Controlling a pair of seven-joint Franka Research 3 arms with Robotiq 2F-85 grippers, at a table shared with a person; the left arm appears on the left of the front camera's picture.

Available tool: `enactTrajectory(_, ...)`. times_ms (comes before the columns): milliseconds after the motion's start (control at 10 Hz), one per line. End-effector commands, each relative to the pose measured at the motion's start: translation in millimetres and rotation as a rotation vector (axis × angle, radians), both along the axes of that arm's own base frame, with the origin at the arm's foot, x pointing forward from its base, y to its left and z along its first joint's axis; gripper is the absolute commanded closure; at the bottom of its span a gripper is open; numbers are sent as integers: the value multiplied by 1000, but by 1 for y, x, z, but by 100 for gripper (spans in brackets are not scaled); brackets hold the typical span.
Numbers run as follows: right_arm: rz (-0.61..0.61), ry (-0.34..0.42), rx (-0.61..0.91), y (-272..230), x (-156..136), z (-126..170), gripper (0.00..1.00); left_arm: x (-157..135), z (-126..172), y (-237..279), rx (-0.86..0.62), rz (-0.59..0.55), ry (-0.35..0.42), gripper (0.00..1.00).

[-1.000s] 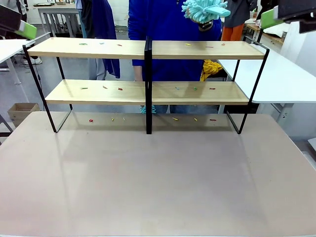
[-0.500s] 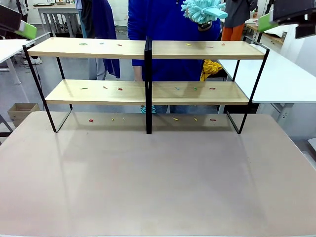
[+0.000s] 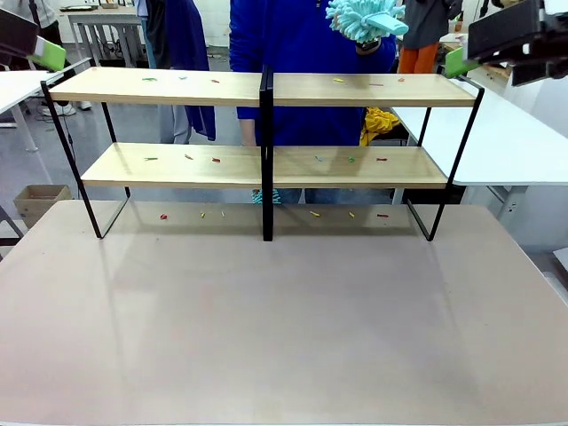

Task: Clean the shelves.
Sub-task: Pick up the Duster when the human hands it over.

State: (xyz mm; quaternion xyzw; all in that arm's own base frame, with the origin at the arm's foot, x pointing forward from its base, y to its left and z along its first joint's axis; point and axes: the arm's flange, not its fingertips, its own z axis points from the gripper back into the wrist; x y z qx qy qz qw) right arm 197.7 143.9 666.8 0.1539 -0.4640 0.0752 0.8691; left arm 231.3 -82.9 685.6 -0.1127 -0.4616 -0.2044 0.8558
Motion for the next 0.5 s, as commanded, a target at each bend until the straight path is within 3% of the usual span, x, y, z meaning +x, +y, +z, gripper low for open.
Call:
enactTrajectory(0, -2, -9, -87, 1, 2, -8, 0, 0, 0, -1, 3, -6, -1, 0)
enactTrajectory(400, 7, -18, -123, 2, 3, -8, 0, 0, 0, -1, 3, -6, -1, 0)
